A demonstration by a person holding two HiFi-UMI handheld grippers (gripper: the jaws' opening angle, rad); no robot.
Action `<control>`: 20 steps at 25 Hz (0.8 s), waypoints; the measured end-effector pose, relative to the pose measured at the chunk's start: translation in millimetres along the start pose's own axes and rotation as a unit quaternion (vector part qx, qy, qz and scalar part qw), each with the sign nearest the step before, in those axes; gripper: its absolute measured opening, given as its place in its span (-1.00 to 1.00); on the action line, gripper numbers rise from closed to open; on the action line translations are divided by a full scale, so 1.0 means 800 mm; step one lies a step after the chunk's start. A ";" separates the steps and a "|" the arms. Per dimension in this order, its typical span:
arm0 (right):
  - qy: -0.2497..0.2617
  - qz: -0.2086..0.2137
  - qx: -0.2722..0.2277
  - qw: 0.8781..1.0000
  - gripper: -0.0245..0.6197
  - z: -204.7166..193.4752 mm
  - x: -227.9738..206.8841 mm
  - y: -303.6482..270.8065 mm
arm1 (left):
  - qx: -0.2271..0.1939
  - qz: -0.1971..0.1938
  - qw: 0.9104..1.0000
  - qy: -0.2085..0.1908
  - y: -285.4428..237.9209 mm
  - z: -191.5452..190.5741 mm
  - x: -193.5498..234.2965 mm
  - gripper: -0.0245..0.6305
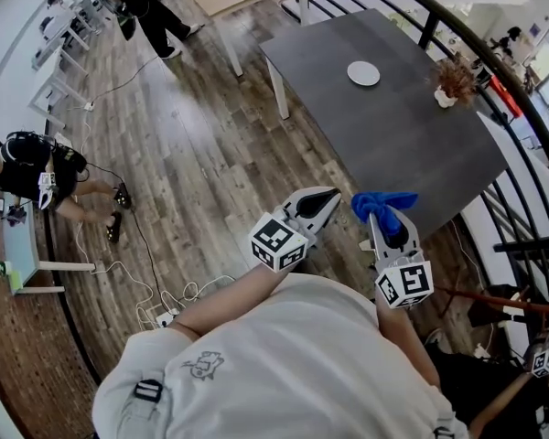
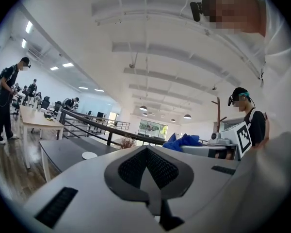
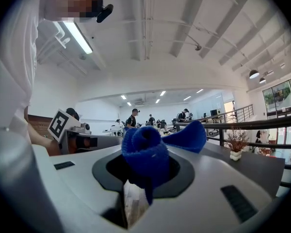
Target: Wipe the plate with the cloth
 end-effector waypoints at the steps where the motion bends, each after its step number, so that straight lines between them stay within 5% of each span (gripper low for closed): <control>1: -0.001 -0.004 0.000 1.000 -0.65 0.005 -0.005 -0.009 | 0.002 -0.003 1.000 0.000 -0.007 0.004 0.012 -0.91; 20: -0.013 -0.055 -0.013 0.998 -0.65 0.093 0.003 -0.258 | 0.027 -0.063 0.998 -0.001 -0.036 0.084 0.283 -0.91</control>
Point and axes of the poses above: the fingertips, and each gripper's own axes: y backward along the fingers, x to its left, z out of its top, the point moved 4 cm from there along y, backward along the fingers, and after that the axes turned 13 degrees about x, right-handed, at the moved point
